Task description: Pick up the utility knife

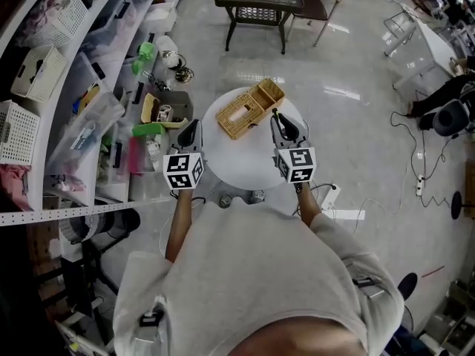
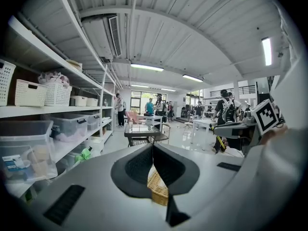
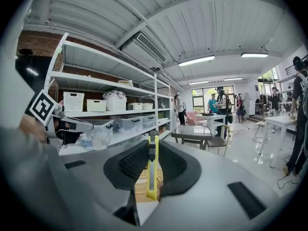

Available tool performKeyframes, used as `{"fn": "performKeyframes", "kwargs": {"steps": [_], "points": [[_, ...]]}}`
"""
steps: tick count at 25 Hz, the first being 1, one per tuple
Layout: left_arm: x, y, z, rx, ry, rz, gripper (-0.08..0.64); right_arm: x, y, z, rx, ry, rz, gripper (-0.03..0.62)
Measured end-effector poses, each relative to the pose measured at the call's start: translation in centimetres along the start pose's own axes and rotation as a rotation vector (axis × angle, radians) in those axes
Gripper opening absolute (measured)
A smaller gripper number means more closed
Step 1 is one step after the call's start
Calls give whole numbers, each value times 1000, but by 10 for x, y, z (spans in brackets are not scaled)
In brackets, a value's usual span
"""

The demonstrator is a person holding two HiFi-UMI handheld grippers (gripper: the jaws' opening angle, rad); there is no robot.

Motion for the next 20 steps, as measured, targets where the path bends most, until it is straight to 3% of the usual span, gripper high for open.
{"fn": "performKeyframes", "kwargs": {"steps": [20], "points": [[-7,-8,-1,-23,-7,5,20,-10,-1,3,7,9,1,83]]}}
Point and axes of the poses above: the fingertips, and each gripper's own axes: z backward along the fingers, x to its left, y out of its underside, the point moved 6 cm from there along z, backward along the fingers, and after that the axes turned 4 degrees about -x, right-handed, at the moved point
